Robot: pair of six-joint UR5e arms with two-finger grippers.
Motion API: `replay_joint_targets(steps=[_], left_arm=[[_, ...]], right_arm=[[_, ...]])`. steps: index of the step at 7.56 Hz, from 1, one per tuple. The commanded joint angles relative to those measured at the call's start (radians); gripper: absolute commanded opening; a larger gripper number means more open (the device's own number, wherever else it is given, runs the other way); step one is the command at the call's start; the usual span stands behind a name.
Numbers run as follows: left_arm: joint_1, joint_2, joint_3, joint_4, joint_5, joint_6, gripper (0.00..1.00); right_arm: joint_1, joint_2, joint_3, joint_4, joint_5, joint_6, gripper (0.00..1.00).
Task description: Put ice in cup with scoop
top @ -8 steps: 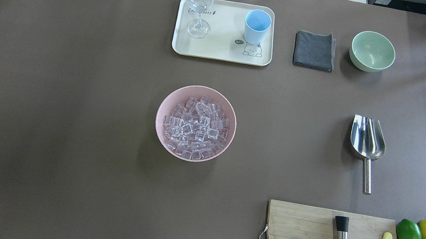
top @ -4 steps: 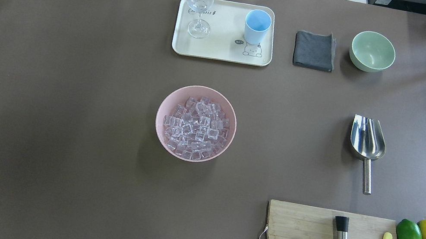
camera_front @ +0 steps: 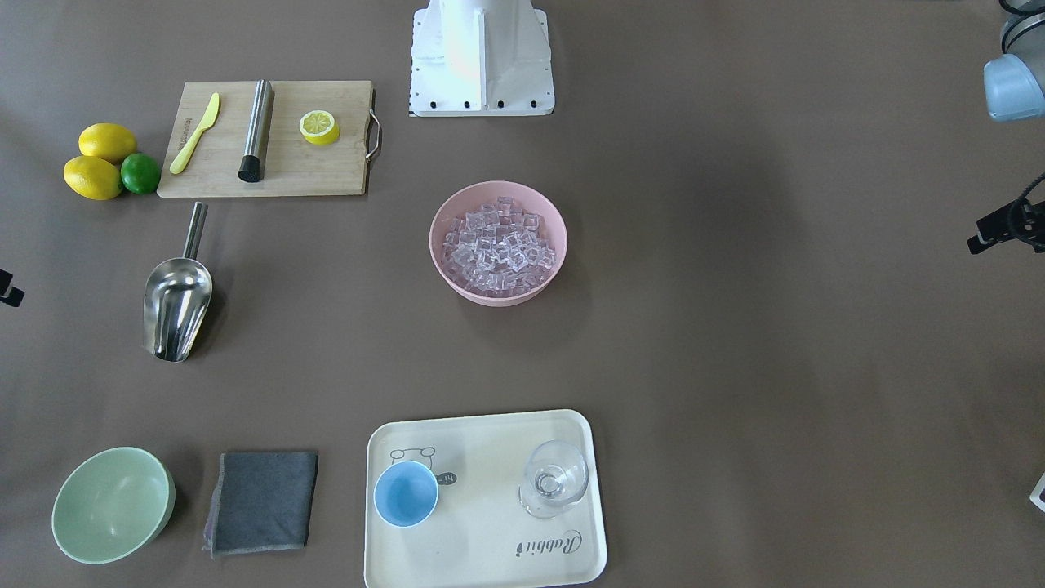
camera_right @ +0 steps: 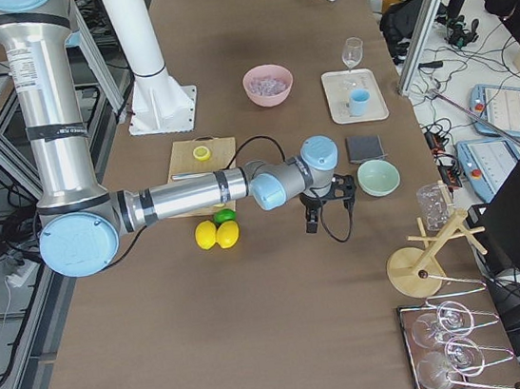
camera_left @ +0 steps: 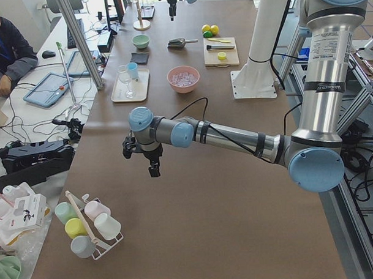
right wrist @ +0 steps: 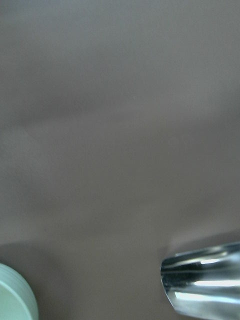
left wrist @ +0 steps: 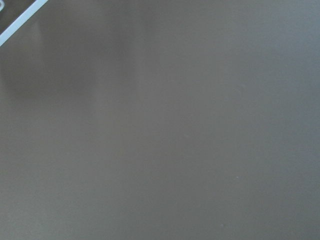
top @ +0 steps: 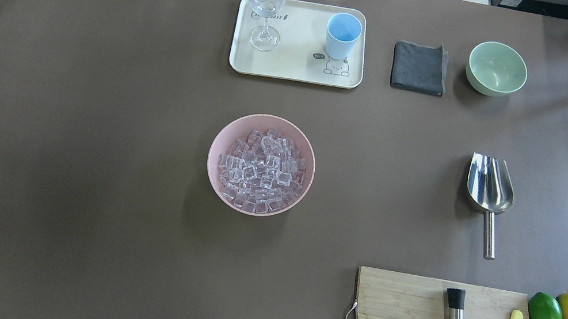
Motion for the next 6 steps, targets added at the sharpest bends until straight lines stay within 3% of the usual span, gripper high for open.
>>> replay_joint_targets(steps=[1, 4, 6], left_arm=[[0.090, -0.054, -0.043, -0.004, 0.000, -0.003, 0.98], [0.225, -0.129, -0.106, -0.047, 0.005, -0.001, 0.98], [0.348, -0.134, -0.094, -0.229, 0.050, 0.000, 0.98]], right_arm=[[-0.188, 0.001, 0.126, 0.028, -0.023, 0.284, 1.00], [-0.326, -0.028, 0.224, 0.017, -0.063, 0.359, 1.00], [-0.418, -0.040, 0.224, -0.001, -0.099, 0.365, 1.00]])
